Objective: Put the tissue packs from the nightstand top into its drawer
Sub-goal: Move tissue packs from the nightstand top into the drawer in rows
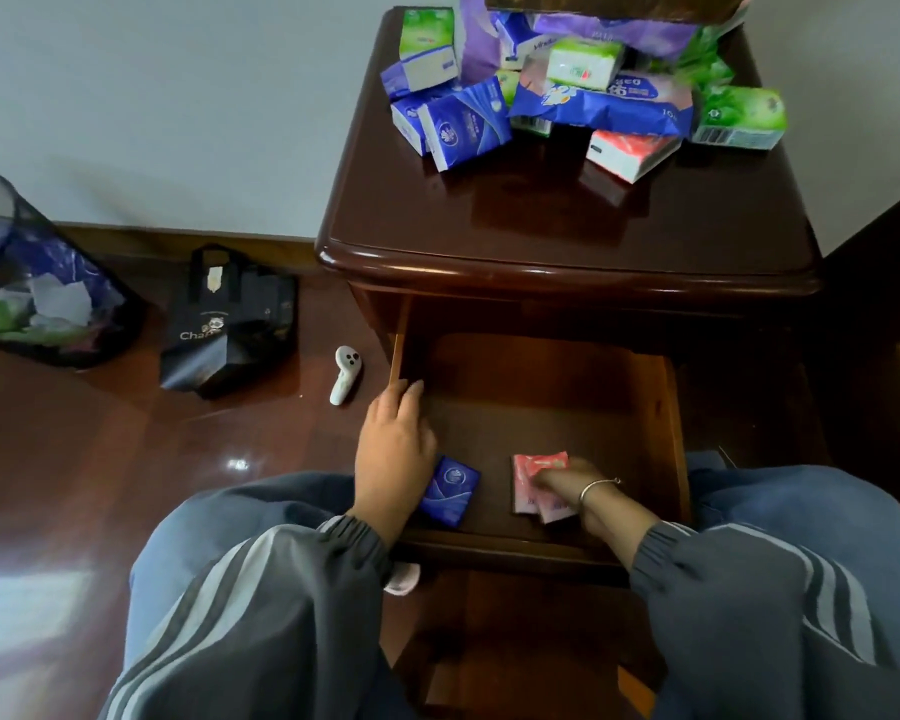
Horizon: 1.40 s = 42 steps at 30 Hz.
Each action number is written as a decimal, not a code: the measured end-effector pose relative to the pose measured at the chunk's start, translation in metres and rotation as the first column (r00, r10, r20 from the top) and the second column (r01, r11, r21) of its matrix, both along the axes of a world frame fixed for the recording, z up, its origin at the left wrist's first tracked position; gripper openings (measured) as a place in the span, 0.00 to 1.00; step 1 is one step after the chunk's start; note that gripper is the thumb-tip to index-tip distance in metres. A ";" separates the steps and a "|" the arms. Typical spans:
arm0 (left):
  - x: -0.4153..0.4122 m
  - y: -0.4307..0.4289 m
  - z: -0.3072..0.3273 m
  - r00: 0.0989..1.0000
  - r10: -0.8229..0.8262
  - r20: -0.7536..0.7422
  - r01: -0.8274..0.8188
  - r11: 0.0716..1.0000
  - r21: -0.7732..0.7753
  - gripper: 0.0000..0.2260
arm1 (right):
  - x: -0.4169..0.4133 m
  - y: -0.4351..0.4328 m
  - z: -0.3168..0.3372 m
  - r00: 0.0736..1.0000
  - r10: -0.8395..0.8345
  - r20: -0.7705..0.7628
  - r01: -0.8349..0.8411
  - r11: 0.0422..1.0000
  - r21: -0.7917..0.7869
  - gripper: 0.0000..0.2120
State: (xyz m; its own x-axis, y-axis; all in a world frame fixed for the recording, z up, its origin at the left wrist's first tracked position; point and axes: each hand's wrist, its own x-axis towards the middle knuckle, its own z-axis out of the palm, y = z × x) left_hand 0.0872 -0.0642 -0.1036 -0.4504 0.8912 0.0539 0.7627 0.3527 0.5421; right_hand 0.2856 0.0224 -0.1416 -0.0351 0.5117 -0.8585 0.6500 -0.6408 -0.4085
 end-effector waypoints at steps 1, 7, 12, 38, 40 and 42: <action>-0.006 -0.005 -0.001 0.990 0.103 0.097 -0.098 0.994 -0.047 0.20 | -0.003 -0.001 0.000 1.000 -0.011 -0.008 0.011 1.000 0.017 0.18; -0.024 -0.026 -0.014 0.794 0.334 0.508 -0.141 0.914 -0.379 0.15 | -0.029 -0.026 0.001 0.994 0.031 -0.107 -0.036 0.998 -0.043 0.11; -0.037 -0.026 -0.011 0.750 0.338 0.568 -0.140 0.921 -0.363 0.15 | -0.068 -0.042 -0.004 0.979 0.050 -0.197 -0.056 0.998 -0.025 0.10; -0.041 -0.023 -0.009 0.767 0.357 0.533 -0.115 0.894 -0.434 0.15 | -0.074 -0.038 0.002 0.685 0.717 0.128 -0.725 0.653 0.222 0.29; -0.036 -0.022 -0.002 0.766 0.373 0.525 -0.143 0.893 -0.426 0.16 | -0.068 -0.037 0.018 0.716 0.685 0.133 -0.691 0.670 0.272 0.30; -0.032 -0.015 0.010 0.786 0.382 0.485 -0.209 0.904 -0.373 0.13 | -0.059 -0.035 0.041 0.737 0.664 0.127 -0.660 0.667 0.346 0.27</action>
